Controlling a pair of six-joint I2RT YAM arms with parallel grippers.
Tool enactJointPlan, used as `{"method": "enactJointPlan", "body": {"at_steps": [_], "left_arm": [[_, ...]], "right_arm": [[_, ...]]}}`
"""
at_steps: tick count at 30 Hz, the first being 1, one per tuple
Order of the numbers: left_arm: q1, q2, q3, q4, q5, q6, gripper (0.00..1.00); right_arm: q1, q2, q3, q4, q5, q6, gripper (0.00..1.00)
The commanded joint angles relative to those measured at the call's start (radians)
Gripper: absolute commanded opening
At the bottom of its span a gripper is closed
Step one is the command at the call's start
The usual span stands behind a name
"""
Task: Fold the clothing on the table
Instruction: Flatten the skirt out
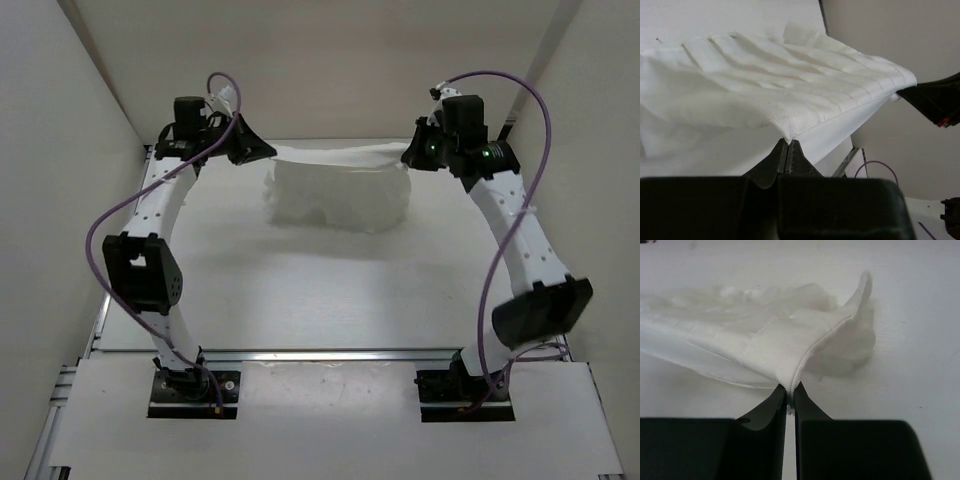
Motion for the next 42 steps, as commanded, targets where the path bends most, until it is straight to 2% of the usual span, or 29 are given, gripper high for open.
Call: {"method": "enactJointPlan", "body": {"at_steps": [1,3,5,7,8,9,10,11,13,16,18,20,21,23,24,25,26,27,29,31,32,33,34,36,37,39,40,41,42], "left_arm": [[0.13,-0.181,-0.061,0.079,-0.073,0.0,0.0],[0.055,-0.228,-0.104,0.049,-0.089,0.053,0.0],[-0.002,-0.296,-0.24,0.049,-0.057,0.077,0.0],[-0.053,-0.4,-0.37,0.049,-0.009,0.093,0.0],[-0.082,-0.452,-0.463,0.048,0.02,0.091,0.0],[-0.102,-0.472,-0.504,0.055,0.034,0.088,0.0],[-0.107,-0.519,-0.589,0.087,0.106,0.056,0.0],[-0.104,-0.565,-0.663,0.162,0.185,0.029,0.0],[-0.084,-0.619,-0.746,0.282,0.259,-0.07,0.0],[-0.061,-0.6,-0.682,0.166,0.133,0.016,0.0],[-0.039,-0.539,-0.636,0.115,0.033,0.024,0.0],[-0.024,-0.418,-0.629,0.163,0.036,-0.017,0.0],[-0.01,-0.344,-0.612,0.177,0.019,-0.033,0.0],[-0.018,-0.211,-0.532,0.138,-0.026,-0.015,0.0],[-0.031,-0.105,-0.442,0.1,-0.064,-0.005,0.0],[-0.042,-0.007,-0.321,0.045,-0.107,0.013,0.0],[-0.036,0.032,-0.261,0.031,-0.109,0.022,0.0],[-0.05,0.084,-0.134,0.022,-0.121,0.018,0.0],[-0.054,0.088,0.04,0.099,-0.127,-0.027,0.0],[-0.041,0.036,0.13,0.175,-0.13,-0.05,0.0],[-0.024,0.02,0.17,0.224,-0.072,-0.073,0.0],[0.011,-0.019,0.177,0.265,-0.035,-0.094,0.0],[0.018,-0.056,0.181,0.308,0.018,-0.097,0.0],[0.044,-0.084,0.223,0.225,-0.021,-0.015,0.0],[0.047,-0.101,0.238,0.144,-0.1,0.014,0.0],[0.028,-0.112,0.157,0.031,-0.284,0.077,0.0],[0.019,-0.113,0.119,0.023,-0.314,0.09,0.0],[0.01,-0.118,0.032,-0.004,-0.375,0.102,0.0],[-0.008,-0.121,-0.063,-0.03,-0.389,0.126,0.0]], "right_arm": [[-0.024,-0.213,-0.096,0.09,0.324,-0.141,0.0],[-0.023,-0.234,-0.122,-0.057,0.23,-0.135,0.0],[-0.014,-0.277,-0.214,-0.123,0.113,-0.138,0.0],[0.032,-0.335,-0.352,-0.171,-0.077,-0.171,0.0],[0.068,-0.392,-0.433,-0.148,-0.163,-0.184,0.0],[0.125,-0.456,-0.465,-0.133,-0.19,-0.179,0.0],[0.147,-0.514,-0.508,-0.099,-0.225,-0.16,0.0],[0.176,-0.538,-0.527,-0.092,-0.233,-0.146,0.0],[0.162,-0.624,-0.578,0.005,-0.236,-0.094,0.0],[0.077,-0.665,-0.637,0.103,-0.117,-0.026,0.0],[-0.137,-0.62,-0.665,0.146,-0.2,0.002,0.0],[-0.276,-0.52,-0.682,0.16,-0.306,0.063,0.0],[-0.314,-0.441,-0.653,0.145,-0.284,0.074,0.0],[-0.3,-0.232,-0.563,0.104,-0.149,0.043,0.01],[-0.272,-0.178,-0.45,0.044,-0.042,0.019,0.0],[-0.251,-0.056,-0.379,0.004,-0.005,0.006,0.0],[-0.225,0.048,-0.216,-0.078,0.09,-0.018,0.0],[-0.191,0.086,-0.044,-0.131,0.19,-0.036,0.0],[-0.104,0.119,0.119,-0.113,0.337,-0.081,0.0],[-0.079,0.065,0.197,-0.064,0.388,-0.058,0.0],[-0.048,0.006,0.185,-0.037,0.399,-0.063,0.0],[-0.016,-0.124,0.072,0.123,0.463,-0.139,0.0],[0.08,-0.204,-0.145,0.404,0.561,-0.282,0.0],[0.238,-0.46,-0.423,0.776,0.641,-0.467,0.01],[0.256,-0.507,-0.45,0.795,0.664,-0.443,0.0],[0.158,-0.5,-0.409,0.616,0.602,-0.339,0.0],[0.133,-0.481,-0.406,0.502,0.518,-0.264,0.01],[0.062,-0.469,-0.414,0.378,0.413,-0.203,0.0],[-0.018,-0.433,-0.418,0.322,0.342,-0.175,0.0]]}}
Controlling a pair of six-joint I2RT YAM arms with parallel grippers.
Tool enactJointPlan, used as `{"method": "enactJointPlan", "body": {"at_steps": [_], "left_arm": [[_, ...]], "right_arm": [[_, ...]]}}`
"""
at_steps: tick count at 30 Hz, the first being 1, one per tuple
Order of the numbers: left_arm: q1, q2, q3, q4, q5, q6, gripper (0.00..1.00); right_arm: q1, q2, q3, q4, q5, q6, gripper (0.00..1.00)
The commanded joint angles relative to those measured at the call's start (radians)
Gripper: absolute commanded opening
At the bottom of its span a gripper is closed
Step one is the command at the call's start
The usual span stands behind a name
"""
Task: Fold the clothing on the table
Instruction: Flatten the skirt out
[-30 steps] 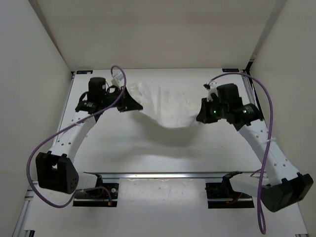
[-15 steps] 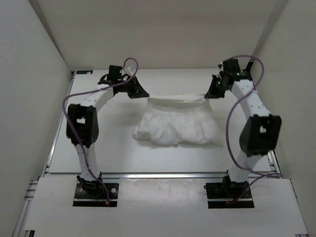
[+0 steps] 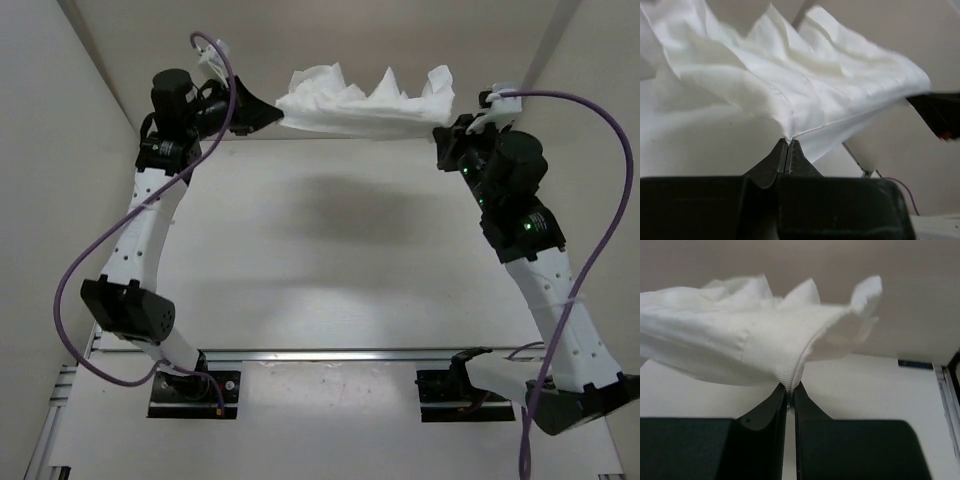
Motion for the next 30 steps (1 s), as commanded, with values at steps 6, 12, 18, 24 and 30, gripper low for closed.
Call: {"method": "enactJointPlan", "body": {"at_steps": [6,12,18,24,30], "left_arm": [[-0.141,-0.119,-0.584,-0.232,0.026,0.319,0.0],[0.141,-0.251,-0.774,0.745,0.416,-0.523,0.0],[0.264,-0.148,-0.661,0.517,0.26,-0.387,0.0],[0.194,-0.119,-0.595,0.158,0.056,-0.121,0.0],[0.155,-0.12,-0.635,0.113,0.019,-0.089,0.0]], "right_arm": [[-0.025,0.23,-0.144,-0.582,-0.318,0.027,0.0],[-0.287,-0.128,-0.243,-0.115,-0.393,0.208,0.0],[-0.493,-0.091,-0.169,-0.094,-0.313,0.302,0.0],[-0.298,-0.008,-0.135,-0.225,-0.18,0.24,0.0],[-0.364,0.055,-0.127,-0.292,-0.393,0.263,0.0]]}}
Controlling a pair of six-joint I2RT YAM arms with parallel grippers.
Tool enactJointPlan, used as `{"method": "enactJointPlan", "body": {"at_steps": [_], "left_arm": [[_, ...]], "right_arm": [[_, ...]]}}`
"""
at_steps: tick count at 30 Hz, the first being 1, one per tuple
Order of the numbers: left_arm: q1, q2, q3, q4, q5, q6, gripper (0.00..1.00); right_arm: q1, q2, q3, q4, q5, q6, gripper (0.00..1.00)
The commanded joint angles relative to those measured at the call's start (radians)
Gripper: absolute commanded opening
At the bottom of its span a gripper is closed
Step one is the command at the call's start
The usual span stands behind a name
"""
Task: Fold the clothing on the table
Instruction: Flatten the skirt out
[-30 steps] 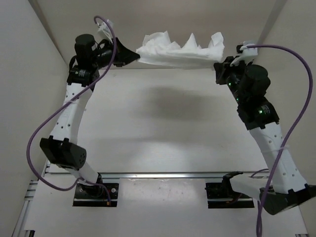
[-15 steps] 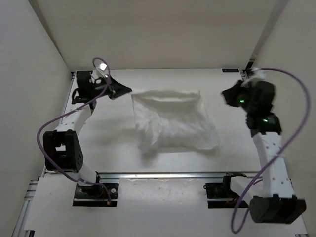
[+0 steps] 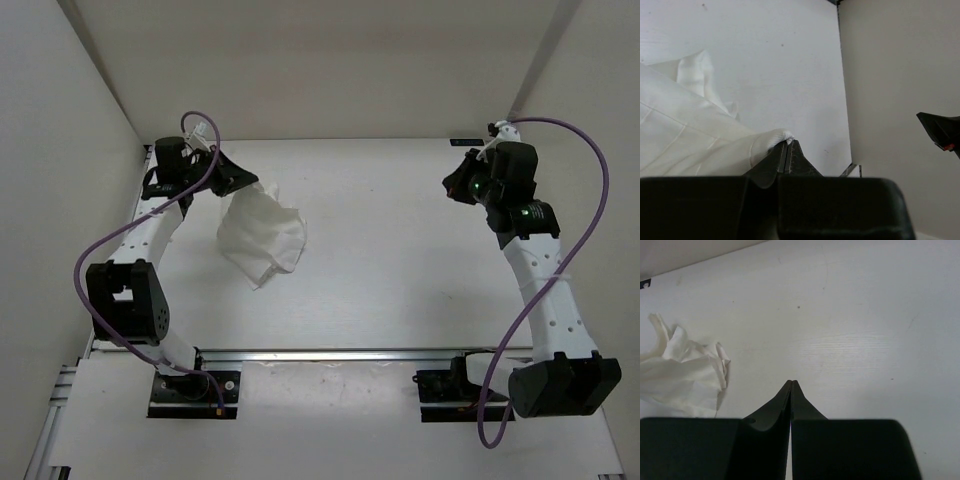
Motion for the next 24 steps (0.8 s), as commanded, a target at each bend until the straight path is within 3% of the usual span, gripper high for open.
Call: {"method": "enactJointPlan", "body": {"at_steps": [1,4,9,12,14,17,19,24], "left_arm": [[-0.037,-0.004,0.011,-0.087,-0.071,0.088,0.0],[-0.049,0.008,0.037,-0.138,-0.121,0.117,0.0],[-0.081,0.068,0.122,-0.147,-0.166,0.111,0.0],[-0.247,0.177,0.297,-0.112,-0.067,0.123,0.0],[-0.415,0.243,0.454,-0.139,0.035,0.203,0.0],[-0.529,0.26,0.6,-0.118,0.129,0.209,0.0],[-0.505,0.223,0.584,-0.094,0.086,0.167,0.0],[-0.284,0.131,0.25,0.181,0.104,-0.09,0.0]], "right_arm": [[-0.011,0.014,0.022,-0.051,-0.097,0.005,0.0],[0.071,0.014,0.003,-0.062,-0.044,-0.001,0.0],[0.081,0.016,-0.029,-0.065,-0.054,0.021,0.0],[0.076,0.017,-0.04,-0.067,-0.053,0.021,0.0],[0.073,0.022,-0.043,-0.077,-0.056,0.018,0.0],[0.062,0.017,-0.038,-0.076,-0.06,0.024,0.0],[0.052,0.017,-0.048,-0.088,-0.076,0.033,0.05],[0.05,0.034,-0.106,-0.12,-0.108,0.015,0.32]]}}
